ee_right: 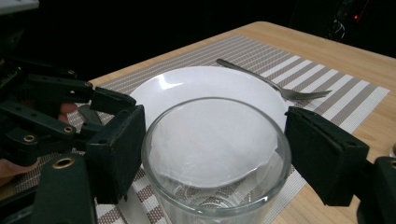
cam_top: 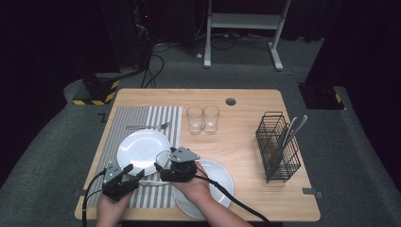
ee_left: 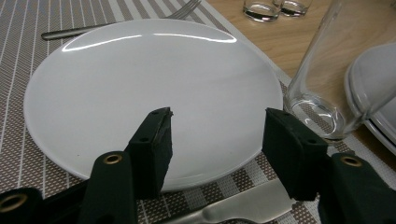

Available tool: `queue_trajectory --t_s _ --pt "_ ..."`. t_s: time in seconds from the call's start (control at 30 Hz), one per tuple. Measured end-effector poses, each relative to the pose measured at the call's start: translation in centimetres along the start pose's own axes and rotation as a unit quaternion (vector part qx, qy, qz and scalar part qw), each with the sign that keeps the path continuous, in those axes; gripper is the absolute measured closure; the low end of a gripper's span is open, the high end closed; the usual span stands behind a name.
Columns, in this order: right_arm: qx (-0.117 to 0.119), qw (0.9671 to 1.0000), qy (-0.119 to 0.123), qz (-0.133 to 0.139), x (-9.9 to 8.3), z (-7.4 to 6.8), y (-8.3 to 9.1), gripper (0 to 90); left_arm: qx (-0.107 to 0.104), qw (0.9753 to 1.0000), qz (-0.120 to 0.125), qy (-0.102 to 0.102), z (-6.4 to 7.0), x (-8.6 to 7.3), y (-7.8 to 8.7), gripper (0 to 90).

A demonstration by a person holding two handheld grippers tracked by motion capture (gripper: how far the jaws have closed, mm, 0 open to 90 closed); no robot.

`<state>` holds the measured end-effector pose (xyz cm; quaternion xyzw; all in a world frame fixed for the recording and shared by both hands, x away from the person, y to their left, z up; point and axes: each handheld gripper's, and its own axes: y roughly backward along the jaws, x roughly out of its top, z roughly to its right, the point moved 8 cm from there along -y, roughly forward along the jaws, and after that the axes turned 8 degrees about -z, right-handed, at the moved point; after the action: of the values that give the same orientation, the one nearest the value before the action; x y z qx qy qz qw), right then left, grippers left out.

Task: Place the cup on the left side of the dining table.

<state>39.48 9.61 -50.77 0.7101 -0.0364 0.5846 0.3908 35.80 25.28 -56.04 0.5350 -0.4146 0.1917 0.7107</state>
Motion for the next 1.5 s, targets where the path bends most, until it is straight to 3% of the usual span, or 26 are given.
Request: queue_trajectory --t_s 0.37,0.83,1.5 --pt "-0.005 0.9995 0.007 0.032 1.5 0.4 1.9 27.5 -0.001 1.0 -0.002 -0.002 0.0 -0.1 0.0 42.6" --pt "-0.016 0.9991 0.011 0.037 1.7 1.3 2.9 31.2 0.0 1.0 -0.003 -0.006 0.1 -0.1 0.0 42.7" --pt "-0.06 0.9978 -0.009 0.028 -0.6 5.4 5.1 37.2 -0.003 0.9999 -0.006 -0.012 0.3 -0.2 -0.1 42.8"
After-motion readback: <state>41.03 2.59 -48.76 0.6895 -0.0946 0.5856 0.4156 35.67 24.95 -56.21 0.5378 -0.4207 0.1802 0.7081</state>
